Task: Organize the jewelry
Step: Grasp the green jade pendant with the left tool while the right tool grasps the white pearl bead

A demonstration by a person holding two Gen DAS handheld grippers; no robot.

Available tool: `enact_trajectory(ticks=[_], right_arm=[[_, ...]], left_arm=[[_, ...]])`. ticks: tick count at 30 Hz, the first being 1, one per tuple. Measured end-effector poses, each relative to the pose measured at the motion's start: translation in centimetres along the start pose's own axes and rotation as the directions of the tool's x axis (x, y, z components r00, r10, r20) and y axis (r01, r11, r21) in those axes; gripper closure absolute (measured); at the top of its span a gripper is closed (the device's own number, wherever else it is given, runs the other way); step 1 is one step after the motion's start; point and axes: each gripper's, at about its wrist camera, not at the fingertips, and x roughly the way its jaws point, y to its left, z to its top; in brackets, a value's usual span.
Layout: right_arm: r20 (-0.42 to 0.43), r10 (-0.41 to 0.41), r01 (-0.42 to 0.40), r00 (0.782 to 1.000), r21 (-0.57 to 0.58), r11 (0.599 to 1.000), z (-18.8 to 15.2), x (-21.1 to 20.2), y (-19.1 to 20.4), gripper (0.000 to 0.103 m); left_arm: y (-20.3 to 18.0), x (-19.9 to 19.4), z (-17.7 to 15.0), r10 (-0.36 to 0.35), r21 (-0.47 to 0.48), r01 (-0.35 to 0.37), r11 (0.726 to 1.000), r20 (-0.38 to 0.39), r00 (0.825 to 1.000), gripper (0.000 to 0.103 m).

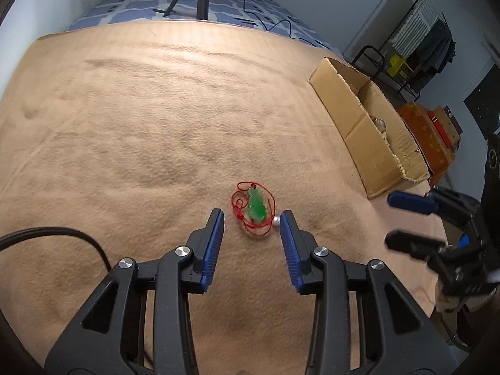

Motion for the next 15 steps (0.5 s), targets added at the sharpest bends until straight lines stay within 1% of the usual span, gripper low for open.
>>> enact_trajectory(ticks=[8,13,15], right_arm=[[-0.028,0.004,-0.004,1.000,-0.006,1.000,-0.2,1.7,0.2,0.051],[-0.036,0.007,-0.007,0.999,-0.005,1.000,-0.4,2.3,0.1,0.051],[-0.038,0.007,-0.007,0.999,-0.005,1.000,-0.4,2.4,0.1,0.051]], left_arm=[[-0.2,2.6,1.6,0.041,0.019,-0.041,0.999,-0.040,0.998,0.066],[-0.7,4.0,1.9,0.070,0.057,-0.067,0.996,-0.058,0.996,0.066],[-1.2,4.4,1.8,0.088,0.086,-0.083,0.993,-0.059,0.994,0.066]])
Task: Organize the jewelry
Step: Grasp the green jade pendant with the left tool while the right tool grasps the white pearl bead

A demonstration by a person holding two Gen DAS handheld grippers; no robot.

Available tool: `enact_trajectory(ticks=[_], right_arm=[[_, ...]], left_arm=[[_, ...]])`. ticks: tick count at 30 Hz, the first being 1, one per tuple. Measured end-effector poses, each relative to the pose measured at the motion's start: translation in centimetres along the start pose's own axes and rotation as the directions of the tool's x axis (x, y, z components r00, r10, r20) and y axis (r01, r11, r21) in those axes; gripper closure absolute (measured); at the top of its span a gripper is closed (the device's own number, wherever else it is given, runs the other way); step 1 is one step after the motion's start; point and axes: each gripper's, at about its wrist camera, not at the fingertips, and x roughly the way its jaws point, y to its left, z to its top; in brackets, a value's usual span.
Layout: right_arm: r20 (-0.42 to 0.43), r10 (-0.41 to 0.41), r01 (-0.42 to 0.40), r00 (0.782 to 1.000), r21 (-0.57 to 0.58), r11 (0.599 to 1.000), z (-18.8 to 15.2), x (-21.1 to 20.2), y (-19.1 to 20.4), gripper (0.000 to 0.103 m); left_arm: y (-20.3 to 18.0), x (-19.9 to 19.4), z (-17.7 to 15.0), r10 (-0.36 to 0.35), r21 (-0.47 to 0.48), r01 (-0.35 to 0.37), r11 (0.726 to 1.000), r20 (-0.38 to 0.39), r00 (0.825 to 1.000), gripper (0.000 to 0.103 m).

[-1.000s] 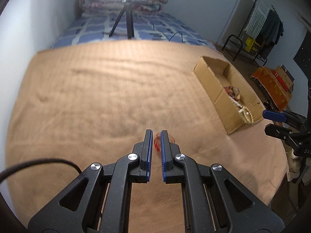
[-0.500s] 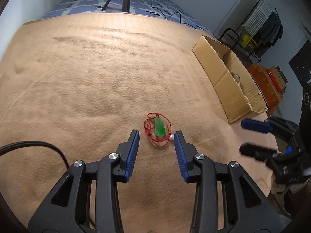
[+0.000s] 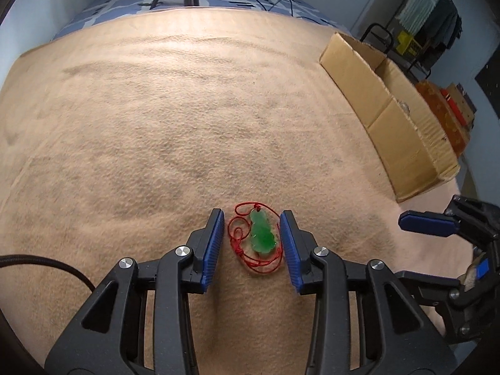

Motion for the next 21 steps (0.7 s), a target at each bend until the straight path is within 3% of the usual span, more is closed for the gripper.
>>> enact_trajectory(ticks=[2,7,21], right_arm=[[-0.001,0.001,-0.001,1.000,0.003,1.000,0.0,0.1,-0.1,0.051],[-0.005,0.001,-0.001,1.000,0.007,1.000,-0.1,0.3,-0.3,0.051],[-0.019,0.009,-0.009,1.000,-0.016,1.000,0.5,1.9,0.5,0.056]], left_arm=[[-0.5,0.3,-0.1,0.017,0.027,-0.017,1.000,0.000,1.000,0.066],[-0.5,0.7,-0.3,0.059,0.037,-0.059,0.998,0.013,0.998,0.089],[1.4,-0.5,-1.3,0.091,0.057,-0.094,0.994,0.043,0.995,0.090]])
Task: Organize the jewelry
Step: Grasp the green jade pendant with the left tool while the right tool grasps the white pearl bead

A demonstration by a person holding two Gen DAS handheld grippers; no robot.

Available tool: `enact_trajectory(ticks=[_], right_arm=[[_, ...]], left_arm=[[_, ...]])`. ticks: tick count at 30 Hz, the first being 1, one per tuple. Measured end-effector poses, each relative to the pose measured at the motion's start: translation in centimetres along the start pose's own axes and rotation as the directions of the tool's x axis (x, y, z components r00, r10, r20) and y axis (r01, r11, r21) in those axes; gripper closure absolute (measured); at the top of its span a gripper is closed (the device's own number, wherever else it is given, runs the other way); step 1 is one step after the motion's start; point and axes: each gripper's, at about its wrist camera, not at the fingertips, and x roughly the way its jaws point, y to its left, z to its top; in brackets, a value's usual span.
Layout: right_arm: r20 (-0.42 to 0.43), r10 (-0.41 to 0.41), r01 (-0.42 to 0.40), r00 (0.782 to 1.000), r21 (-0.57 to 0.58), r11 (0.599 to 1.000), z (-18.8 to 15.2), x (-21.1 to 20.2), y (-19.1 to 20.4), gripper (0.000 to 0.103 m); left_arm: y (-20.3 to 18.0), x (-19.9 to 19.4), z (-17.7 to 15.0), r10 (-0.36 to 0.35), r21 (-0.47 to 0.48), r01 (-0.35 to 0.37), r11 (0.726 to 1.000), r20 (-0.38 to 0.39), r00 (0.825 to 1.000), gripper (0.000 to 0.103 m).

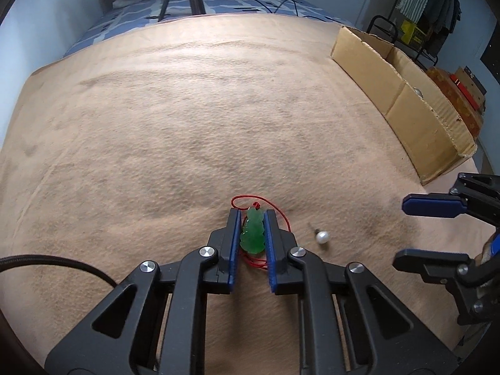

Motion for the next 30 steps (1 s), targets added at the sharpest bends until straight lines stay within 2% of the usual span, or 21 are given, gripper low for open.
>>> enact_trajectory(ticks=[10,20,24,30], right_arm=[[-0.021,-0.004,0.003,1.000,-0.089,0.996,1.6,3.3,2.5,0.071],[-0.047,-0.074,0.064,0.996,-0.185,0.981,2.4,5.9,4.5,0.083],[-0.051,-0.098,0.084,0.994,-0.218,0.972,2.4,6.2,5.0,0.097],[-0.038,-0.113,0.101,0.993,-0.222,0.970,2.4,5.6,5.2,0.097]], left_arm=[[1.9,-1.2,-1.5,0.018,-0.017,-0.018,1.000,0.014,1.000,0.090],[2.8,-1.8,-2.2,0.019,-0.037,-0.018,0.999,0.028,0.999,0.090],[2.8,-1.9,-2.4,0.019,-0.046,-0.018,0.999,0.033,0.999,0.090],[2.7,-2.6,-2.5,0.017,-0.058,-0.014,0.998,0.046,0.999,0.090]])
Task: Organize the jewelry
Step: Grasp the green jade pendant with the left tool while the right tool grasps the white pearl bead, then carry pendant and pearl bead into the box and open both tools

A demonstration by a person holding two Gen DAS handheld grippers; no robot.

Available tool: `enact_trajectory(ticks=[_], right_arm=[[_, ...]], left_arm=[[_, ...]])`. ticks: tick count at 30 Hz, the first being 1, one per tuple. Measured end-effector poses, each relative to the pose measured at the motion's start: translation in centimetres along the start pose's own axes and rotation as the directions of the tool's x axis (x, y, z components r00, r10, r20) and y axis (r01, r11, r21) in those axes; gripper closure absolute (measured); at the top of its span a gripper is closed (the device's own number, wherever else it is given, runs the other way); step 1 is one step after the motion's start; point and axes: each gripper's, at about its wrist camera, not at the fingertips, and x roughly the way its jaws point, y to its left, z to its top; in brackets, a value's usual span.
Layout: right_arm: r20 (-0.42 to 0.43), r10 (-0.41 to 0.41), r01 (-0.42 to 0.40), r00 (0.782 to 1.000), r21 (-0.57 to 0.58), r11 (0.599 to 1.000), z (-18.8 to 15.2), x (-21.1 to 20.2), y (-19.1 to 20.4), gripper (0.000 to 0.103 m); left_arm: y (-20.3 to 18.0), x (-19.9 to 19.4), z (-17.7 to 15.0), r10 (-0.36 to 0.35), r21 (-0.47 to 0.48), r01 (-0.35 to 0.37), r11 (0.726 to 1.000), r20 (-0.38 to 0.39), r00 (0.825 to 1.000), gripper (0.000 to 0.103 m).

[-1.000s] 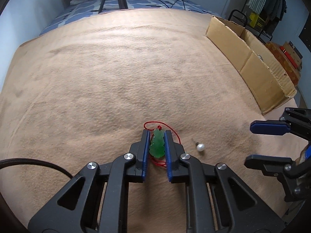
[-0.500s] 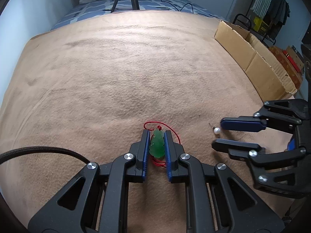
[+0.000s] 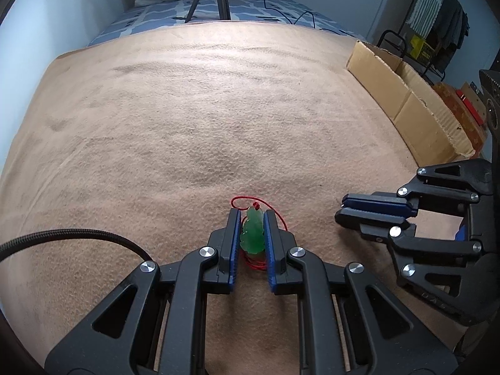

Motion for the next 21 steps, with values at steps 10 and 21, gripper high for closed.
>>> enact_trajectory(ticks=[10,21], right_arm=[[0.064,-0.001,-0.002,0.998,0.050,0.999,-0.7,-4.2,-1.7,0.097],[0.135,-0.039,0.024,0.990,0.111,0.993,-3.3,-10.6,-5.5,0.097]], left_arm=[[-2.2,-2.8,0.4,-0.032,0.013,0.031,0.999,0.050,0.998,0.090],[-6.8,-6.1,2.0,-0.084,0.075,0.076,0.994,0.108,0.991,0.090]])
